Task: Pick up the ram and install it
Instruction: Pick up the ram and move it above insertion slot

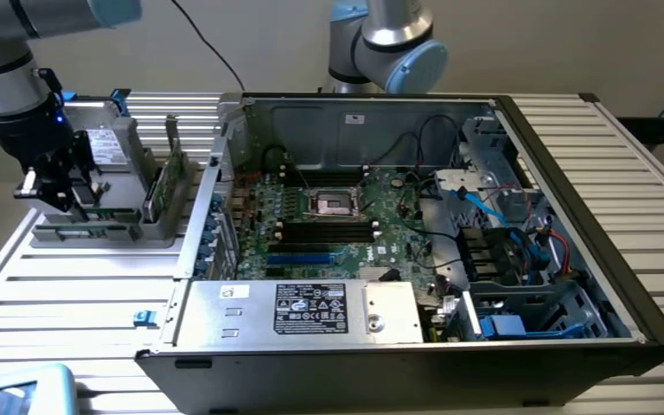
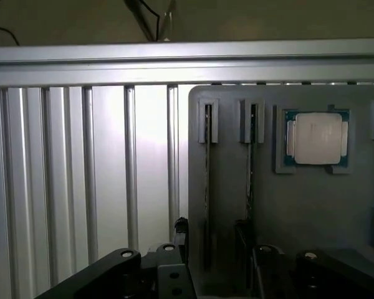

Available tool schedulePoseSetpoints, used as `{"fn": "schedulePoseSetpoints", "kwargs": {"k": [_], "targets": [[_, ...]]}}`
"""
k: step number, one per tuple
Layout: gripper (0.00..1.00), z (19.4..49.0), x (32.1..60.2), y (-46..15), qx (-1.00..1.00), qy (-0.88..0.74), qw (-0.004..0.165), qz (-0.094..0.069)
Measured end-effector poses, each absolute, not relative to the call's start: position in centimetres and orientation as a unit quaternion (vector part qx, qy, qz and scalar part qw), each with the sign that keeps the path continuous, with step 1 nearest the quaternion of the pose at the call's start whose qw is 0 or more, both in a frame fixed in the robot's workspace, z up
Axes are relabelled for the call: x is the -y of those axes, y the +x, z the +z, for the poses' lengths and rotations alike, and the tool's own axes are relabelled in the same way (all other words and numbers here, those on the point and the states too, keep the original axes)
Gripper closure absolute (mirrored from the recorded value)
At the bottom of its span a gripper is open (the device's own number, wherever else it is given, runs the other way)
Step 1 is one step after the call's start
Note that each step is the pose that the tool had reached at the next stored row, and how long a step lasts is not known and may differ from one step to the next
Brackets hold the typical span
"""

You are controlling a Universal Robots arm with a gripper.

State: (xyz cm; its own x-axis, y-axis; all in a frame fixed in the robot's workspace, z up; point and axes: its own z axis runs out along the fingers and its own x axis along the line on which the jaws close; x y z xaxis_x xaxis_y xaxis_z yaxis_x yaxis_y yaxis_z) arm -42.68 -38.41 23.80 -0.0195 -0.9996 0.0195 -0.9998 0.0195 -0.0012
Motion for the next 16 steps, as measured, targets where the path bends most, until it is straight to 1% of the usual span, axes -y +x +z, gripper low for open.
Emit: {"fn": "schedulePoseSetpoints", "kwargs": {"k": [7,16], "targets": [[0.57,22.5,38.4,-42.7,0.714,0.7,0.006,0.007],[0.57,21.4,38.4,-42.7,0.714,0.7,0.0,-0.001]]}}
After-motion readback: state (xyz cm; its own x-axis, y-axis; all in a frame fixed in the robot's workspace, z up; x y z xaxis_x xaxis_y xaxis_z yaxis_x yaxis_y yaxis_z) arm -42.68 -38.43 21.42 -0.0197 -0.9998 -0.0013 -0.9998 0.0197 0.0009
